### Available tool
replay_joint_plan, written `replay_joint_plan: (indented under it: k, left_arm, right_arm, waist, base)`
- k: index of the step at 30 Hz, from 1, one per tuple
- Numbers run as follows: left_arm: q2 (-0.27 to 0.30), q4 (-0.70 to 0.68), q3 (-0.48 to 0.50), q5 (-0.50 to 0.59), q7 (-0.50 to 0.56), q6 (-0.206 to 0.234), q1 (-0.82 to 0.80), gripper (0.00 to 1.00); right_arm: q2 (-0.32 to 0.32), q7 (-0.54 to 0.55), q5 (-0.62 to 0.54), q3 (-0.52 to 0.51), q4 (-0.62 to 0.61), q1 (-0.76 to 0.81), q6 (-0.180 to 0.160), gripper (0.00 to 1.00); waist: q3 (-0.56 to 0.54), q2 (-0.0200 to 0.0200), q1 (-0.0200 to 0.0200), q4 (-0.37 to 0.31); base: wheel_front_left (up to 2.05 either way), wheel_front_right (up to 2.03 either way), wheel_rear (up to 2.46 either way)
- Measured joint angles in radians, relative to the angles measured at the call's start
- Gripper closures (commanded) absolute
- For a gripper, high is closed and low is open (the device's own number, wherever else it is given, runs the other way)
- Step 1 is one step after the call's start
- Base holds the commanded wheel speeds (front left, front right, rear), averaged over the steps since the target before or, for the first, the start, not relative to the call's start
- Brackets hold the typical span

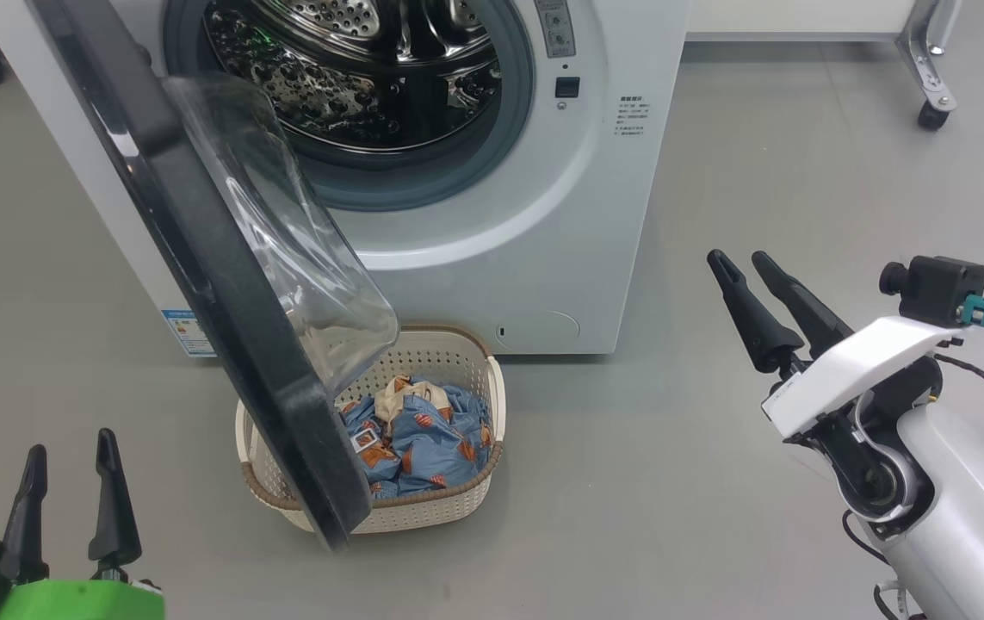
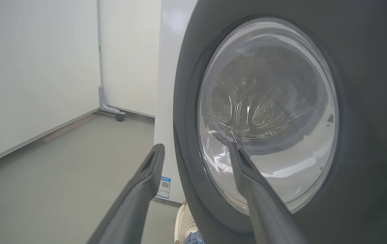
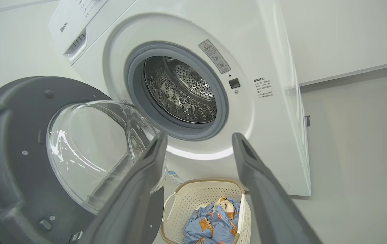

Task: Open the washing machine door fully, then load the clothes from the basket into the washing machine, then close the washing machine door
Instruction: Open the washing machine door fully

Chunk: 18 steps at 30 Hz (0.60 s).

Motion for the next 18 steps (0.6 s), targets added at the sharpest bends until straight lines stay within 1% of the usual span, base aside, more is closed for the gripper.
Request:
replay_joint_plan:
  k: [4,8,11,15,18]
  left_arm:
    - [-0.001,-0.012,0.0,0.0,0.0,0.0,0.004,0.0]
    - [-0.004,-0.019,0.0,0.001,0.0,0.0,0.005,0.0]
    - [-0.007,-0.02,0.0,0.002,0.0,0.0,0.005,0.0]
    - [-0.009,-0.02,-0.003,0.008,0.0,0.0,0.005,0.0]
    - [-0.009,-0.02,-0.004,0.008,0.0,0.0,0.005,0.0]
  right_arm:
    - [-0.012,-0.062,-0.052,0.0,0.022,0.02,0.0,0.0]
    - [-0.021,-0.132,-0.096,-0.023,0.058,0.045,0.0,0.0]
    - [-0.031,-0.181,-0.135,-0.032,0.078,0.059,-0.006,0.0]
    - [-0.042,-0.19,-0.18,-0.039,0.103,0.08,-0.028,0.0]
    - [-0.043,-0.19,-0.228,-0.028,0.124,0.093,-0.038,0.0]
  waist:
    - [0.001,0.0,0.0,-0.02]
    - [0.003,0.0,0.0,-0.037]
    - [0.003,0.0,0.0,-0.048]
    - [0.003,0.0,0.0,-0.053]
    - [0.003,0.0,0.0,-0.054]
  base:
    - [0.0,0.0,0.0]
    - [0.0,0.0,0.0]
    - [0.0,0.0,0.0]
    - [0.0,0.0,0.0]
    - [0.0,0.0,0.0]
